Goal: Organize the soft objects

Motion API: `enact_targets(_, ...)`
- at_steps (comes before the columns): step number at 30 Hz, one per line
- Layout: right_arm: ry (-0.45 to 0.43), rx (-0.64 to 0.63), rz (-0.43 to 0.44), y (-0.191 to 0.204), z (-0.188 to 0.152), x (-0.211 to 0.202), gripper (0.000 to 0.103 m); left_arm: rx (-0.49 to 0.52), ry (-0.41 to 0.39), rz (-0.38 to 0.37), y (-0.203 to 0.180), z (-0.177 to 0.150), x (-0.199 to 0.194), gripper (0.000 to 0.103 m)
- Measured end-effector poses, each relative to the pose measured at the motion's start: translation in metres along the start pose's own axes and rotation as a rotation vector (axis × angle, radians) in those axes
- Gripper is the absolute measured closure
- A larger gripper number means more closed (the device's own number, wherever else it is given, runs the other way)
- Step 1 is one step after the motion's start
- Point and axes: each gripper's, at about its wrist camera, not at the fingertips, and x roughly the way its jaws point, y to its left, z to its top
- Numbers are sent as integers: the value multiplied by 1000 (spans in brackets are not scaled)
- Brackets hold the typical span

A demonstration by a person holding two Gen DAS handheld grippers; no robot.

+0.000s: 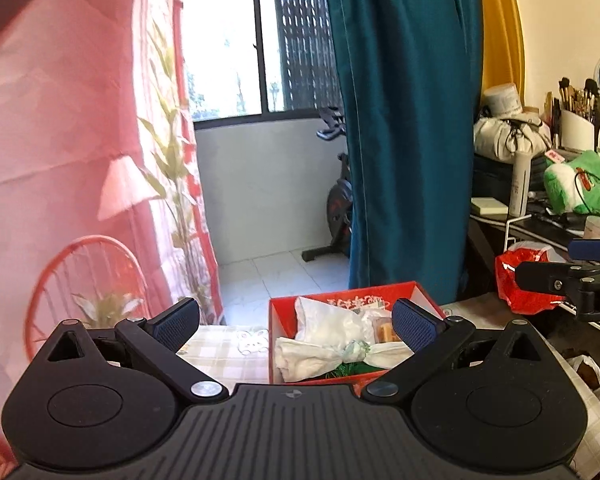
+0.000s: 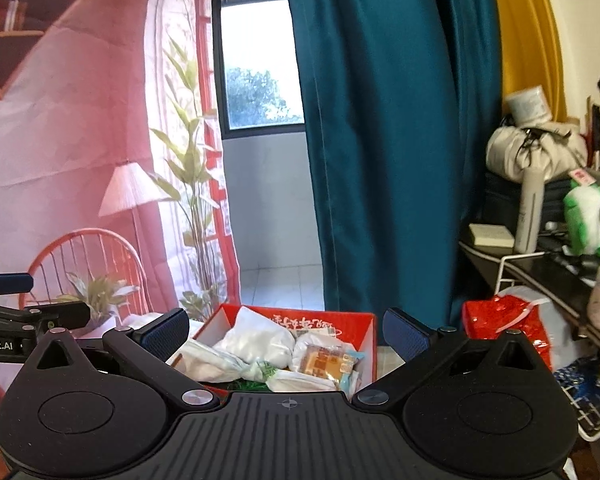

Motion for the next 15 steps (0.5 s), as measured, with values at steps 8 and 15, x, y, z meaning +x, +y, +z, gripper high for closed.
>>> enact_targets(8, -15, -8, 0, 17, -1, -51, 0, -46, -11, 48, 2, -4, -42, 0)
enact_targets(15, -40, 2, 4, 26, -8, -82, 0, -69, -24, 61, 4, -10, -62, 0)
